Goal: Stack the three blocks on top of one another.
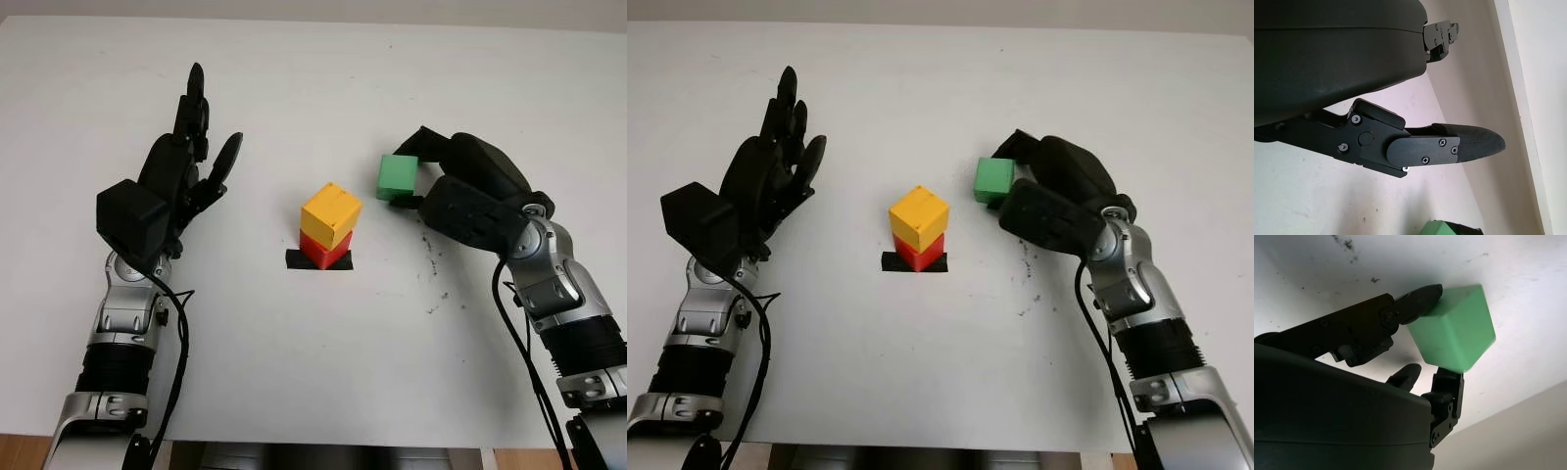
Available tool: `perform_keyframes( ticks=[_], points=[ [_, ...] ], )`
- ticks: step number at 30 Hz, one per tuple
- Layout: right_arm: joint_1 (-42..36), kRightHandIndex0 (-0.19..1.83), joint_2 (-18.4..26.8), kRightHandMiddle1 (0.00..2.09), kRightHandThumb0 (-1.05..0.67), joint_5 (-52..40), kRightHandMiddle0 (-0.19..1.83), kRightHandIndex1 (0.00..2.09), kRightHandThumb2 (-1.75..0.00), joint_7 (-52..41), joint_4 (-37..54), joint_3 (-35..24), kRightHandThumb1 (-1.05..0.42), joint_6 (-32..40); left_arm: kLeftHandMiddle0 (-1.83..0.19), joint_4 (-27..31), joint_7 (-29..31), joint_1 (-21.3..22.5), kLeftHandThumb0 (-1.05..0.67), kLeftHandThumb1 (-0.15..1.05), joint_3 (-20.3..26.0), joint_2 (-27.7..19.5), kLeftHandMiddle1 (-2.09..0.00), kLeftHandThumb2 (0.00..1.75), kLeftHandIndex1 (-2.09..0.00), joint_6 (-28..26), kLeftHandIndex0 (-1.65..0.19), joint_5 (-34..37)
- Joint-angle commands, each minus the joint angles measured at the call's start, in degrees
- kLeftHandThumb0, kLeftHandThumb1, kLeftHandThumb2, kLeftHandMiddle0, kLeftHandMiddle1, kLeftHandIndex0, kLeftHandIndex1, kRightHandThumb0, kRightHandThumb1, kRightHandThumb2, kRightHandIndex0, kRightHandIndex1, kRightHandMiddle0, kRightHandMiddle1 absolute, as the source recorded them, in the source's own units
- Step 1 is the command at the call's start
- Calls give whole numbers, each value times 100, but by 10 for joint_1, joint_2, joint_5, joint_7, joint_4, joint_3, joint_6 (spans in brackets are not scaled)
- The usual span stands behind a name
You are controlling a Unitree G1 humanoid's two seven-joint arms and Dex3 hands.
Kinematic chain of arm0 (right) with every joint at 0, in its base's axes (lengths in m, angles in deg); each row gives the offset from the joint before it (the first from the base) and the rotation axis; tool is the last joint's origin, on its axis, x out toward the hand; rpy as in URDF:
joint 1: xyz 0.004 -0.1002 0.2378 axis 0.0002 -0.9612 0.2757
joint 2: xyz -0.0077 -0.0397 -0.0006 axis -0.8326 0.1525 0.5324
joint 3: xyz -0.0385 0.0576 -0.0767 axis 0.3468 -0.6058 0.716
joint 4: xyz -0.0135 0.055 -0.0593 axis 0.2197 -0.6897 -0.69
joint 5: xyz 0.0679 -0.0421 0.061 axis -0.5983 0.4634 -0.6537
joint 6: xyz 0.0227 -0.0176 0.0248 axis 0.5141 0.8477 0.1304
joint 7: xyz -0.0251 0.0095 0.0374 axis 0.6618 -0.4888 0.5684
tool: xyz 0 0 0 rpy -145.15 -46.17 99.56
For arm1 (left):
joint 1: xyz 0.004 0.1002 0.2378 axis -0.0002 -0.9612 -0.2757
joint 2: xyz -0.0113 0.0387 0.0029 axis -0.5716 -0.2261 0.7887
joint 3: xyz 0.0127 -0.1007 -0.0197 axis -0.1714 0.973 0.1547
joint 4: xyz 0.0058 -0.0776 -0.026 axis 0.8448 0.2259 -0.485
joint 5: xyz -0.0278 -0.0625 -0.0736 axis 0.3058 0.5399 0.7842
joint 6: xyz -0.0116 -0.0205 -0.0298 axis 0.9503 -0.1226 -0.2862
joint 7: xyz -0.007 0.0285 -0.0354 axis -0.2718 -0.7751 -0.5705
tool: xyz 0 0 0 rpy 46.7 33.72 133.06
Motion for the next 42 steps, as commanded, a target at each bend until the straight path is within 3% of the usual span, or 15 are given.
perform_keyframes(
  ticks=[1, 7, 10, 24, 28, 33, 38, 42],
  points=[
    [7, 28, -4, 146, -31, -26, 28, 53, -5, -16, 22, -20, -98, 7, 19, -1, -2, -9, -77, 105, -2, -3, -4, 46, 0, 2, 19, -3],
    [14, 17, -22, 158, -32, -115, 20, 60, -5, -66, 39, -64, -99, 63, 19, 4, 1, -12, -78, 105, -4, -3, -4, 45, 0, -8, 19, -1],
    [15, 9, -30, 161, -32, -145, 21, 75, -5, -72, 47, -80, -98, 86, 19, 2, 1, -12, -79, 105, -4, -3, -4, 45, 0, -7, 19, -2],
    [27, -2, -28, 167, -31, -234, 16, 83, -6, -117, 101, -125, -102, 115, 19, -4, 2, -9, -79, 105, -4, -2, -3, 46, 0, -5, 19, -1],
    [35, -10, -33, 177, -32, -273, 11, 94, -8, -129, 143, -134, -104, 166, 19, -8, 2, -7, -78, 105, -3, -3, -4, 46, 0, -1, 19, -1],
    [81, -19, 1, 186, -35, -307, 10, 101, -11, -193, 162, -120, -105, 228, 19, -8, 2, -8, -77, 105, 0, -3, -4, 46, 0, 2, 19, 4],
    [158, -16, 51, 179, -39, -294, 24, 114, -5, -281, 133, -85, -100, 205, 19, -10, 4, -9, -77, 105, 2, -5, -4, 45, 0, 5, 19, 10],
    [226, -9, 77, 169, -38, -262, 30, 108, -5, -345, 89, -39, -98, 169, 19, -7, -4, -12, -79, 105, 0, -7, -5, 48, 0, 7, 19, 2]
  ],
)
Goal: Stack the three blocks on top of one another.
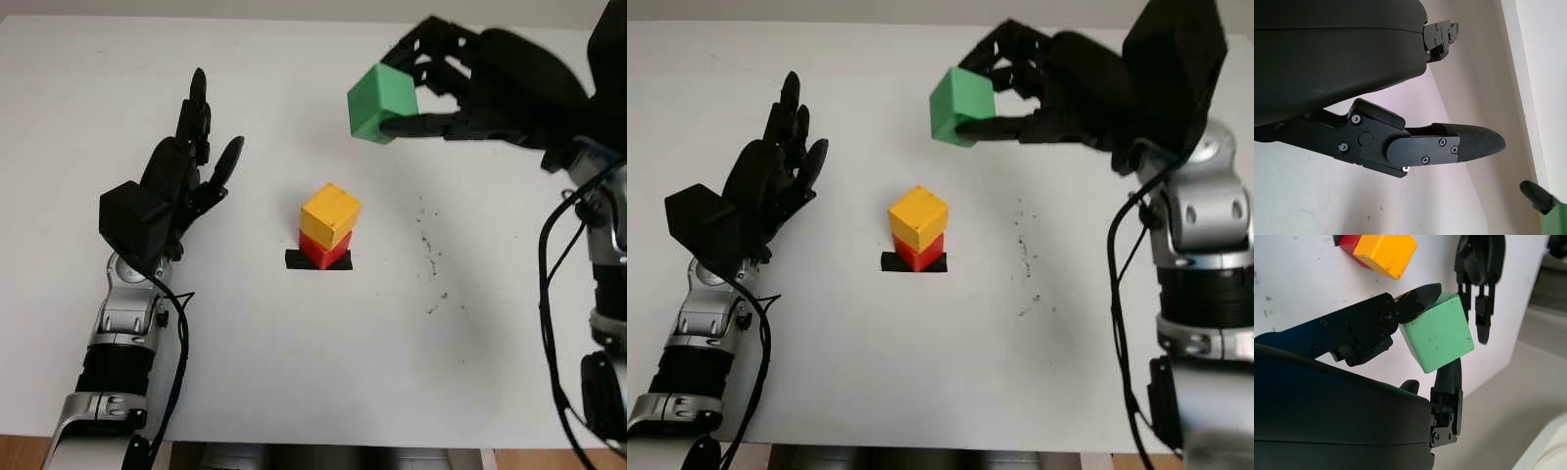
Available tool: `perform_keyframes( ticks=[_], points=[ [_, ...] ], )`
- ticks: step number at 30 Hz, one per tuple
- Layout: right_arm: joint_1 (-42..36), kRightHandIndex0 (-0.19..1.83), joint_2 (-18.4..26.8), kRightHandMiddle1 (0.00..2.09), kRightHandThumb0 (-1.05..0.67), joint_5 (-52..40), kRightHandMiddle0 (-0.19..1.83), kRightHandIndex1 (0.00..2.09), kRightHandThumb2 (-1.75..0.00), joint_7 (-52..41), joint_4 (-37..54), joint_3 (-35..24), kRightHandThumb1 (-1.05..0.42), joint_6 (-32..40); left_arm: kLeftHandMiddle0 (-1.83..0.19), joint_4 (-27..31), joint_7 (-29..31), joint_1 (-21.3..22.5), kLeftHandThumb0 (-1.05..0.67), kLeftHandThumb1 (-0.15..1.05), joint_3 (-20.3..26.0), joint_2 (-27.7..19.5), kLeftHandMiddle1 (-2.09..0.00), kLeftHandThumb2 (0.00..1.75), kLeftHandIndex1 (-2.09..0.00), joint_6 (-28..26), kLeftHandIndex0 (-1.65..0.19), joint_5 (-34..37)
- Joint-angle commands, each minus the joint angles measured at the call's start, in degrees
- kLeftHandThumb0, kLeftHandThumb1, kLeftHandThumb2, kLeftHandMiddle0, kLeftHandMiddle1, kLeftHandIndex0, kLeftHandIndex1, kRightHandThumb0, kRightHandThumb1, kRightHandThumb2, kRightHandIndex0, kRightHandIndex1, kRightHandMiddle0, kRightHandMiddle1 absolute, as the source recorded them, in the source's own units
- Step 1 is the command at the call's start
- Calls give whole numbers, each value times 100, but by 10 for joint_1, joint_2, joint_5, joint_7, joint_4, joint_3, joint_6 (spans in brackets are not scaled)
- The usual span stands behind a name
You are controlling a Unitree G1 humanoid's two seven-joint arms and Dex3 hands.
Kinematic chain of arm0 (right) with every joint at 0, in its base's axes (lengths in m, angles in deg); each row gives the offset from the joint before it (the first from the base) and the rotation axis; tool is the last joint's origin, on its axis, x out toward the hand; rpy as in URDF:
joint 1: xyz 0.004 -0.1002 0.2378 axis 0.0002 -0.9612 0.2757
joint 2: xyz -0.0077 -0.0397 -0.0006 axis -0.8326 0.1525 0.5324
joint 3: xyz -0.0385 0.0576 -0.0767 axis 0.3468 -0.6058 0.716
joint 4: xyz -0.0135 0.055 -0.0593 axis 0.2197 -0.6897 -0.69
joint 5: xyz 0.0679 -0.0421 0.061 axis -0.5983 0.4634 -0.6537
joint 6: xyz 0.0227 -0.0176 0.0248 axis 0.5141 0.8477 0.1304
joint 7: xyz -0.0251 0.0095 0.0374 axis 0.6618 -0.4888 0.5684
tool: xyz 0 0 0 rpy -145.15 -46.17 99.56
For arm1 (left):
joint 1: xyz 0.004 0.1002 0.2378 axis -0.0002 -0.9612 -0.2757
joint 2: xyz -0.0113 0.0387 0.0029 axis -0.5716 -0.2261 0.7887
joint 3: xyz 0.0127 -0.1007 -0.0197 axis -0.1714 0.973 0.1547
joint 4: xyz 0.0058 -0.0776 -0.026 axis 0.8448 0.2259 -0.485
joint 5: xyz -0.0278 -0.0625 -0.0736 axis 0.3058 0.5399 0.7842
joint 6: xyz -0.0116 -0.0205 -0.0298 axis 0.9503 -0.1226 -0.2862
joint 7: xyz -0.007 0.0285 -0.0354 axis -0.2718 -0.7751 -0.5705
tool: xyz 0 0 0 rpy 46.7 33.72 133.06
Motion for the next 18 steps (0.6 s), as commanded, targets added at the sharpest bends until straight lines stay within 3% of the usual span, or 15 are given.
perform_keyframes(
  ticks=[1, 7, 12, 18],
  points=[
    [33, -9, 13, 168, -39, 12, 30, 106, -5, -23, -19, 20, -98, -18, 18, 2, -5, -11, -81, 105, 2, -4, -5, 49, 0, 7, 19, -5],
    [89, 1, 6, 169, -42, 55, 37, 99, -5, -82, -98, 71, -95, -86, 18, 4, -16, -15, -87, 105, 4, 0, -5, 55, -2, 3, 18, -4],
    [122, 13, -5, 163, -44, 81, 39, 79, -5, -132, -159, 106, -96, -148, 16, 6, -22, -17, -85, 105, 5, 1, -6, 62, -3, 2, 18, -1],
    [129, 19, -23, 163, -44, 94, 39, 66, -5, -159, -188, 121, -96, -189, 16, 7, -20, -18, -85, 105, 6, -1, -6, 62, -4, 1, 19, 3]
  ],
)
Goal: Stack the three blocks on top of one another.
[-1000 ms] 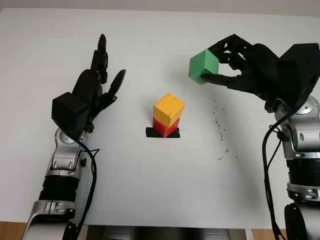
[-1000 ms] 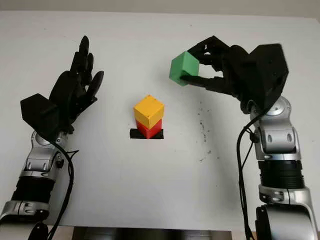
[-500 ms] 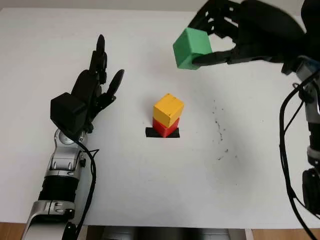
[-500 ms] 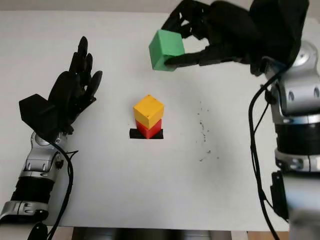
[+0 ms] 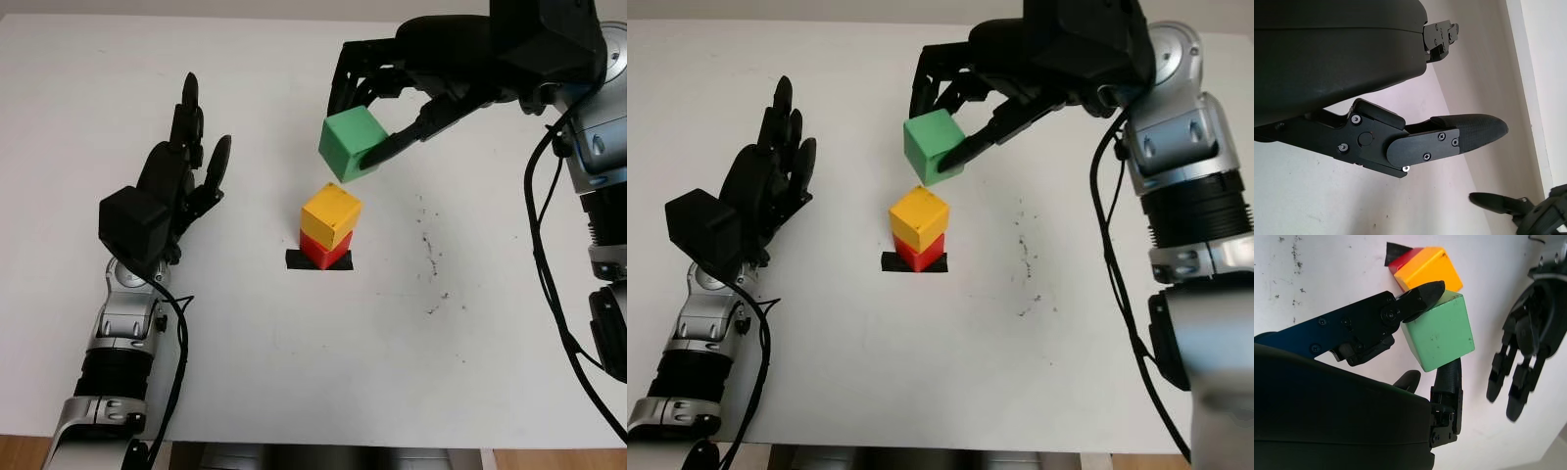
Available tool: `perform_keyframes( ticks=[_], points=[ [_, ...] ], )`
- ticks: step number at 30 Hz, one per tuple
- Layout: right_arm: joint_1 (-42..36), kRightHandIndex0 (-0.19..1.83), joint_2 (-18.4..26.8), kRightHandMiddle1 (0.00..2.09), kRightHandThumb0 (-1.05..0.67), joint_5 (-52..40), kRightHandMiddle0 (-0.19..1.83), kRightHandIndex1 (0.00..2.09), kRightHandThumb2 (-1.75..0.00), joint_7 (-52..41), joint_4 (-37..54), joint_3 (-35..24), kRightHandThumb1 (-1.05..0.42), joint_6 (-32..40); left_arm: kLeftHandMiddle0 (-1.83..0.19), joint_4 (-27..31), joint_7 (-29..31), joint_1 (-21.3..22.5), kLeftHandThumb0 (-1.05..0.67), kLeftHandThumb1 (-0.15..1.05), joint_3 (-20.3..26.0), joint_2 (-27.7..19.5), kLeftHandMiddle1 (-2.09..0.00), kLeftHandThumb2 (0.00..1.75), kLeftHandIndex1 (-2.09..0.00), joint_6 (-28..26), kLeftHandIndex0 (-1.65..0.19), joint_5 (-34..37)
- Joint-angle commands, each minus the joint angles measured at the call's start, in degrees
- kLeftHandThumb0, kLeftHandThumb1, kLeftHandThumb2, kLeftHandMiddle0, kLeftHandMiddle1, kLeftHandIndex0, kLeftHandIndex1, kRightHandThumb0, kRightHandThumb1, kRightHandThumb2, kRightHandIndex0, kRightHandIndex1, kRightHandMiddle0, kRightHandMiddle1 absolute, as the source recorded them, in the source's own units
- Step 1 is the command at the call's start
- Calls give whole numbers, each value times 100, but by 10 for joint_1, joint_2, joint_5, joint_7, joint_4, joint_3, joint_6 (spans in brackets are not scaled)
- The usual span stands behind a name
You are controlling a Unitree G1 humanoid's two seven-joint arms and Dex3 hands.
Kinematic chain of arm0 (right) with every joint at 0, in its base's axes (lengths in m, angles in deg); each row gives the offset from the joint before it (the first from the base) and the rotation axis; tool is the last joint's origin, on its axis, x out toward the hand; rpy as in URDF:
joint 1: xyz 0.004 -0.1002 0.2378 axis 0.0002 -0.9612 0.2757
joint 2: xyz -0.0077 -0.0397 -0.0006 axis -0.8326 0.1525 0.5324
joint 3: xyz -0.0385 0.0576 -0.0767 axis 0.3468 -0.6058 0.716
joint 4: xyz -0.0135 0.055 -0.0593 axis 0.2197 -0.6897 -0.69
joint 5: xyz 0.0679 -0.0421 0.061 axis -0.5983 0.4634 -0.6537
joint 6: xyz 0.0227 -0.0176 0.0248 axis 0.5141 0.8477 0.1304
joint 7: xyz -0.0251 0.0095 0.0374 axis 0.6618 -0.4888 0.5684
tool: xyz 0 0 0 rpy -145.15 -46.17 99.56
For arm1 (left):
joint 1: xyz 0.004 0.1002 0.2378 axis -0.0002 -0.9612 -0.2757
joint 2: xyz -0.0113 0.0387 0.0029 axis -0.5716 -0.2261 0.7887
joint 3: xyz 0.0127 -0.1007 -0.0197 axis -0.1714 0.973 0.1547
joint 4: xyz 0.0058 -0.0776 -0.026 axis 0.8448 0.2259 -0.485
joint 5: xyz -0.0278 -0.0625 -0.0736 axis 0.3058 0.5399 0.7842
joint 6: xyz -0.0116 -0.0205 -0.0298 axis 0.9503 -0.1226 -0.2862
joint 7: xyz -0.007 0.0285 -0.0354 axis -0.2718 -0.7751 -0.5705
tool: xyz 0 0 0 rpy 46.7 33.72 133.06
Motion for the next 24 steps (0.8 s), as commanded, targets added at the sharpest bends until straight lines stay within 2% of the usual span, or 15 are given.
perform_keyframes(
  ticks=[1, 11, 24],
  points=[
    [18, 20, -9, 163, -45, 0, 39, 66, -5, -10, -8, 4, -96, -20, 16, 8, -1, -8, -85, 105, 4, -1, -6, 62, -4, 1, 19, 2],
    [13, 19, -28, 164, -47, -12, 40, 68, -6, -50, -29, 0, -97, -34, 16, 16, -1, -11, -86, 105, 4, 0, -5, 60, -5, -5, 19, 2],
    [23, 13, -32, 161, -52, -66, 37, 70, -6, -111, -28, -18, -100, 38, 18, 11, 0, -7, -87, 105, 0, -1, -5, 59, -4, -10, 19, 1]
  ],
)
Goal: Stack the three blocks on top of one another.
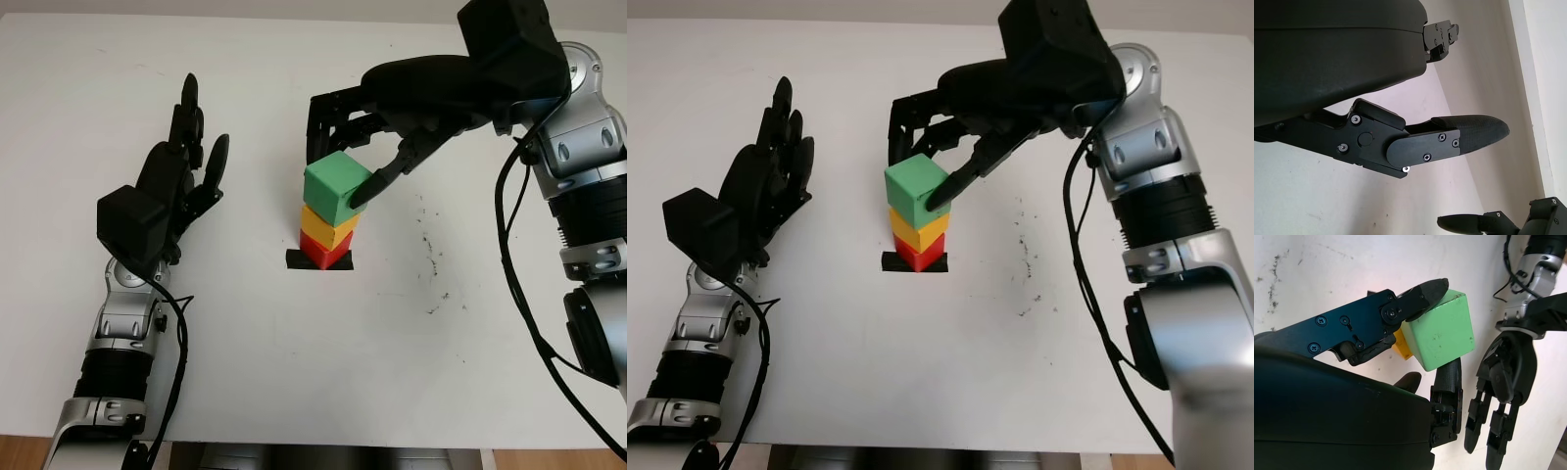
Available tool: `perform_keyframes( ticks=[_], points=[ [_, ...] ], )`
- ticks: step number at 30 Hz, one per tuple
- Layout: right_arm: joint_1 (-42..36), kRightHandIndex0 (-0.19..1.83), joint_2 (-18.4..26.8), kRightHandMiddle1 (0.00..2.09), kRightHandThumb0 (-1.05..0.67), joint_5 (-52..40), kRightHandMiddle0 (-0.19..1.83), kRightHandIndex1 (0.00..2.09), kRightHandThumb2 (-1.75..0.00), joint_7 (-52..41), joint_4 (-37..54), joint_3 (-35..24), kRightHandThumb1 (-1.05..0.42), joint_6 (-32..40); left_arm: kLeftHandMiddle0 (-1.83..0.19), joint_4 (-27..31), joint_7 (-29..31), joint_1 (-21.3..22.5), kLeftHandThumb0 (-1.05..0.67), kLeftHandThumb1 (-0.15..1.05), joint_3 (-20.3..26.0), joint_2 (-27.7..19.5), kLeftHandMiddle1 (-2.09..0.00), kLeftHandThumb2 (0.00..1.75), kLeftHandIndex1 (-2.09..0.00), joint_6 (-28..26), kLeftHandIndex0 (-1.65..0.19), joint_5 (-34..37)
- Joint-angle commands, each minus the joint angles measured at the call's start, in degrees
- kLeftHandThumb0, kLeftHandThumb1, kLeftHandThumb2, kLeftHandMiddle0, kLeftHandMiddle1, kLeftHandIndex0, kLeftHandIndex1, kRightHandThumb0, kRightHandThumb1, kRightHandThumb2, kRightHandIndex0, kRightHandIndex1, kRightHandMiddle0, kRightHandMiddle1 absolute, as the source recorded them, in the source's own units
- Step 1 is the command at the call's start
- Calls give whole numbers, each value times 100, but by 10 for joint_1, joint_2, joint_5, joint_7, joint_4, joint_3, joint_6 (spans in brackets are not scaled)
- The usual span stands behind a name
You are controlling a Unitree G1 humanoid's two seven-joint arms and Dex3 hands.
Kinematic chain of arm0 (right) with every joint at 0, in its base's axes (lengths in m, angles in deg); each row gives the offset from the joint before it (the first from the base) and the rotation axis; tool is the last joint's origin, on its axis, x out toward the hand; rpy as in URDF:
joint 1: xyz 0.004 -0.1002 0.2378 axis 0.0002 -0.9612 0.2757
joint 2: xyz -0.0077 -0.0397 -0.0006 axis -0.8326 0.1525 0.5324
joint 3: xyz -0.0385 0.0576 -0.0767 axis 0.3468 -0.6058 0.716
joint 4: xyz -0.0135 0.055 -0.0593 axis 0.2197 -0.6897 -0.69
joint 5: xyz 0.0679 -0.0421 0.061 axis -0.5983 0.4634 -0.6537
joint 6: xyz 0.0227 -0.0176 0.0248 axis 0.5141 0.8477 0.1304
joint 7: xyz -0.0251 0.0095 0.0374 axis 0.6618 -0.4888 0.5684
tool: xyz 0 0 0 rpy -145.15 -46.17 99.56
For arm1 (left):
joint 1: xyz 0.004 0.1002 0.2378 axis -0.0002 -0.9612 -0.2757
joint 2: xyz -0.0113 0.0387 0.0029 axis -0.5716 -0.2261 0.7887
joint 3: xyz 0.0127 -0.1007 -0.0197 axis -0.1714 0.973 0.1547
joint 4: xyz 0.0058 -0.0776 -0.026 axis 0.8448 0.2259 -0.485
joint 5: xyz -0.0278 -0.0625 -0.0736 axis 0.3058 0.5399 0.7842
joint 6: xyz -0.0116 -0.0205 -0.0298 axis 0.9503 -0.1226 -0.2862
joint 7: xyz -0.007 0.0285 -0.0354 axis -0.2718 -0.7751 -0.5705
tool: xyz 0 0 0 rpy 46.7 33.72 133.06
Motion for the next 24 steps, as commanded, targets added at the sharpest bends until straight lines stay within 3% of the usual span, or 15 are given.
perform_keyframes(
  ticks=[1, 24],
  points=[
    [24, 13, -2, 161, -52, -9, 37, 70, -6, -6, 3, -10, -100, 8, 18, 3, 1, -5, -87, 105, 1, -1, -5, 59, -4, 1, 19, -2],
    [25, 11, -7, 164, -47, 18, 34, 69, -6, 19, -16, -3, -101, -46, 17, 4, 0, -10, -86, 105, 0, -3, -6, 58, -4, 5, 19, -8]
  ],
)
